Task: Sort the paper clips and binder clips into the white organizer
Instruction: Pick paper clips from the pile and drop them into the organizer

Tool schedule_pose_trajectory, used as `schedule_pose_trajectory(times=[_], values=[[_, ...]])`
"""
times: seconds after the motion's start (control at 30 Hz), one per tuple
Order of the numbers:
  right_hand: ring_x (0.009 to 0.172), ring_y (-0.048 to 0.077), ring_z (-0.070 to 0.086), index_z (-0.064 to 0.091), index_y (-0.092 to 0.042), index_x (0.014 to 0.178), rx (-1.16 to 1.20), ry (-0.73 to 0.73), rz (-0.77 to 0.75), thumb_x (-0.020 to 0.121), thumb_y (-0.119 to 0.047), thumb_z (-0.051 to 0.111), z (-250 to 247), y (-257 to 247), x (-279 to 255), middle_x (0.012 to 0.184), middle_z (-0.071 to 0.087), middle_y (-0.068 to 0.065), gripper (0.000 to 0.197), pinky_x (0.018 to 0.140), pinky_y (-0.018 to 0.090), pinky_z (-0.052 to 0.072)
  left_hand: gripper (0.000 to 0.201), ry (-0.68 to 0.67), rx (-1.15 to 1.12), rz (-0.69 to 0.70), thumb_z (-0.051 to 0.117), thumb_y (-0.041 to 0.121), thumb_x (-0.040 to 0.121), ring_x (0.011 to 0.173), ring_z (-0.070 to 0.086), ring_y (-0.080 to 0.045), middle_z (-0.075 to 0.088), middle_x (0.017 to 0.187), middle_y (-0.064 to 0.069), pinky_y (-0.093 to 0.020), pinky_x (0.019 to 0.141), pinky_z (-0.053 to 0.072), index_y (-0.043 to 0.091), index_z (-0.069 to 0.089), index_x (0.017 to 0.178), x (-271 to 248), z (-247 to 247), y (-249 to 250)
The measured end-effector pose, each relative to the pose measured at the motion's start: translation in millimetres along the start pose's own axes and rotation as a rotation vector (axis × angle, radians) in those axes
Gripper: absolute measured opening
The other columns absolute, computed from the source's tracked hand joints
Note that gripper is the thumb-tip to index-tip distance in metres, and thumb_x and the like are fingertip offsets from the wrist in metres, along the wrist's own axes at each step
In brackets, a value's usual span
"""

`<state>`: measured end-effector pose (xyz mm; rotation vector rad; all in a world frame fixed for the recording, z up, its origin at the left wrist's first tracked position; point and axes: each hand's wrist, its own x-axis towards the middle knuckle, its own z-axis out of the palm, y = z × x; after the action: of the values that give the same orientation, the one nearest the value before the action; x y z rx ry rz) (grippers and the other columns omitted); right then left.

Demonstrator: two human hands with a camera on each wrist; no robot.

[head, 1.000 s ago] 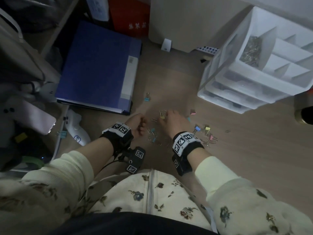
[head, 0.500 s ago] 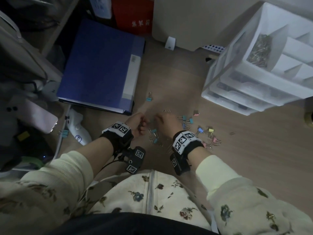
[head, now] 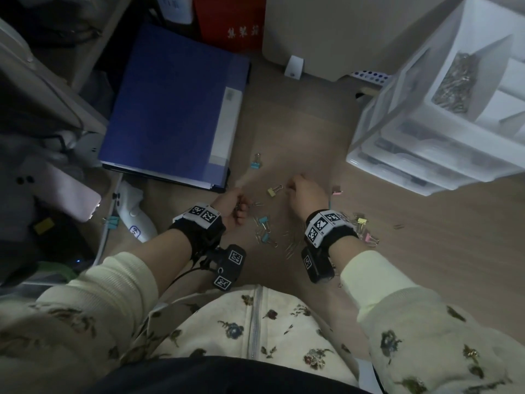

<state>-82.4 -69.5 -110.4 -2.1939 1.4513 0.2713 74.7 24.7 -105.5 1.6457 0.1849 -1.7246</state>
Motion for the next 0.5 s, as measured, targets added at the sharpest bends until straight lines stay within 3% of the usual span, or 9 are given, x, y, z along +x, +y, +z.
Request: schedule_pose_trajectory(times=[0.3, 0.5], values=[[0.101, 0.036, 0.058, 0.053, -0.007, 0.115, -0.171, -0.046, -0.052, 0.093, -0.009, 0.047, 7, 0, -8, 0.121, 0.050, 0.014, 0.023, 0.075, 0.038, 0.047, 0.037, -0.002, -0.001, 0.010, 0.035, 0.024, 0.097, 0.030, 0.028, -0.006, 0.036, 0.040, 0.006, -0.016, 0.035, 0.020, 0.011, 0.048, 0.066, 0, 1, 1], [0.104, 0.036, 0.057, 0.052, -0.008, 0.113, -0.056, -0.053, 0.001, 0.094, -0.017, 0.047, 3, 8, -18, 0.115, 0.057, 0.015, 0.022, 0.084, 0.042, 0.048, 0.035, -0.014, 0.010, 0.003, 0.036, 0.026, 0.097, 0.032, 0.029, -0.007, 0.037, 0.041, 0.006, -0.017, 0.037, 0.023, 0.012, 0.048, 0.067, 0, 1, -1]])
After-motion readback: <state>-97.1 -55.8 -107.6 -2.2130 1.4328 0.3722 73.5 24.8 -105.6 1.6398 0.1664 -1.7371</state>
